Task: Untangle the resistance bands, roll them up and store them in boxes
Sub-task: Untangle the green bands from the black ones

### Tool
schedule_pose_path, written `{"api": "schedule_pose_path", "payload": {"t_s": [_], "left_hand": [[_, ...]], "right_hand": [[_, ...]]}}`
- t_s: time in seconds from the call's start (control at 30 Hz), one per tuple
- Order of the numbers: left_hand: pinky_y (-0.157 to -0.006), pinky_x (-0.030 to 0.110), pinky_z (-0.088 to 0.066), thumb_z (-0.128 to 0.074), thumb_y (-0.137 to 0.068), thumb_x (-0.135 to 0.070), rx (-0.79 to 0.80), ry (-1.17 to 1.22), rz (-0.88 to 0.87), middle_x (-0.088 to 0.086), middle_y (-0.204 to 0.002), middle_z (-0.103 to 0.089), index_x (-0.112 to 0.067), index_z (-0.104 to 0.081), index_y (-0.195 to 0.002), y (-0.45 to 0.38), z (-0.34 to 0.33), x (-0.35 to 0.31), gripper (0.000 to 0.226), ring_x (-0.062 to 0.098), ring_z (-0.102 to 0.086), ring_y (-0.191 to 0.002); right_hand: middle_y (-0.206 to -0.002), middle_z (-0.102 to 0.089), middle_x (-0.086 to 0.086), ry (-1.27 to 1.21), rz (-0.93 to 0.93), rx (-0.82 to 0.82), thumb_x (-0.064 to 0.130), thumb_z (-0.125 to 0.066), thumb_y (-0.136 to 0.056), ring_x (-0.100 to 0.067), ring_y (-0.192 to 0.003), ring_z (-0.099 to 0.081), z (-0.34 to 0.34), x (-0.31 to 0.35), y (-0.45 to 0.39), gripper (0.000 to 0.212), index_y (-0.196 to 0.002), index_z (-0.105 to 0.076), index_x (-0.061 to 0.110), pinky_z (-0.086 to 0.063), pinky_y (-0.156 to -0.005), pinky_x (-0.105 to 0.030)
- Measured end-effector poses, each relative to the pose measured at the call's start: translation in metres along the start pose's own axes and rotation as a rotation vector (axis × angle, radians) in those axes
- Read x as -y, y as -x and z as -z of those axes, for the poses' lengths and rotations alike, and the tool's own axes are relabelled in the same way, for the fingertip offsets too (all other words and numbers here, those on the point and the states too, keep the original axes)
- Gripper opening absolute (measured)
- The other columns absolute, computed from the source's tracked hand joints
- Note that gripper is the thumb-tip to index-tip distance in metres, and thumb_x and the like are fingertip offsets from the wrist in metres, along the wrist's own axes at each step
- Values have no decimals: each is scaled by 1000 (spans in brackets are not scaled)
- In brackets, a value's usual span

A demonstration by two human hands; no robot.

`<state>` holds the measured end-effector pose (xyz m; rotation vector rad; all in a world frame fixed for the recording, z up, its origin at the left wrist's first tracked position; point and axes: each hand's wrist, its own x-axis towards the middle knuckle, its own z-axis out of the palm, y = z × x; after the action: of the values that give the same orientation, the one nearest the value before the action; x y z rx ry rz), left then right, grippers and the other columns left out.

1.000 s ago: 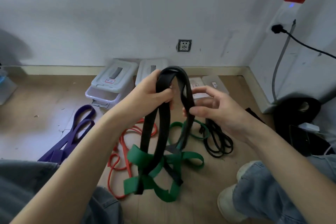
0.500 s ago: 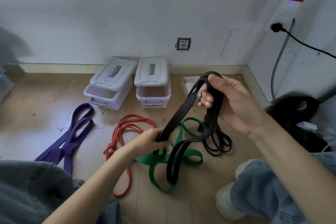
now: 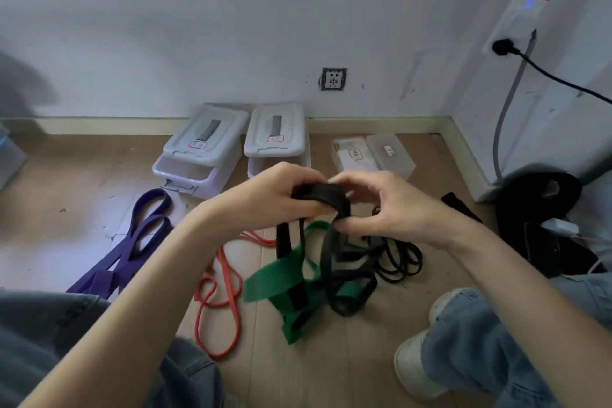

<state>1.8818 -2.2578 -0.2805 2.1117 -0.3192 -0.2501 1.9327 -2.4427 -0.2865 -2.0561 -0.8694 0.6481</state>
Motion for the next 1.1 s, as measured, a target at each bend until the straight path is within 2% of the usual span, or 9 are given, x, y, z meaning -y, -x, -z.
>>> {"api": "schedule_pose_path", "payload": {"t_s": [0.2,0.37,0.5,0.6,0.67,0.73,0.83,0.93,1.1], "left_hand": [[-91,29,-51,-68,-82,-11,-97,192,92,-6,-97,-66,-21,-59,-105,-5,-28,52,27,10,-64,-93],[-99,35,-43,-65,-81,-44,8,-21,171,-15,-108,-54,-33,-47,-111,-6,-72,100,37,9,-49,-111],[-86,27,-44,-51,-82,-58,113,-254,301,-8,-100,-53,-16,-56,-121,-3,-69,117,58,12,-51,-104],[-57,13,-47,-53,-91,-37,33,-80,336,-2,-78,-64,-15,-64,-88,-1,-60,125,25,4,-61,-66],[-59,10,-46,-54,-92,-27,-189,-165,327,-4,-79,-62,-14,-67,-96,-5,-51,122,19,6,-59,-67],[-73,23,-48,-54,-93,-23,-438,-179,377,5,-88,-61,-12,-67,-102,-6,-41,122,19,18,-59,-78],[-74,44,-53,-55,-92,-17,-643,410,492,22,-97,-60,-10,-61,-92,-3,-16,108,9,28,-58,-77],[-60,30,-58,-59,-87,-11,-614,759,396,17,-93,-61,-8,-59,-90,2,3,83,5,26,-63,-76],[-52,26,-53,-58,-86,-9,-463,784,240,7,-80,-69,-15,-63,-92,-1,16,41,10,17,-66,-65]], "right_hand": [[-74,-59,-4,-396,-119,-259,0,-61,-82,-8,-52,-48,-5,-3,-5,15,-91,-65,12,-42,-50,-21],[-60,-55,3,-739,23,-324,-8,-52,-85,-4,-45,-39,-3,-7,-3,16,-88,-62,3,-36,-42,-15],[-61,-38,-2,-908,110,-499,-6,-46,-86,-3,-42,-32,12,-9,-3,18,-90,-61,3,-32,-40,-15],[-60,-33,-2,-789,45,-559,-6,-44,-89,-5,-41,-28,19,-15,-2,21,-90,-62,5,-28,-38,-16],[-56,-33,1,-658,11,-513,-1,-44,-89,-6,-40,-25,18,-15,-1,23,-90,-66,7,-24,-37,-17],[-49,-34,8,-510,-12,-477,2,-45,-90,-6,-38,-25,17,-13,-1,26,-89,-70,11,-23,-36,-17],[-48,-36,10,-397,-21,-499,6,-47,-90,-6,-39,-25,20,-12,0,29,-86,-72,19,-23,-37,-18],[-46,-41,13,-304,-10,-479,7,-48,-93,-4,-40,-30,23,-9,0,25,-87,-69,19,-25,-42,-20],[-80,-48,8,-223,26,-430,17,-57,-88,4,-63,-46,19,-5,-3,11,-91,-67,14,-35,-66,-14]]}}
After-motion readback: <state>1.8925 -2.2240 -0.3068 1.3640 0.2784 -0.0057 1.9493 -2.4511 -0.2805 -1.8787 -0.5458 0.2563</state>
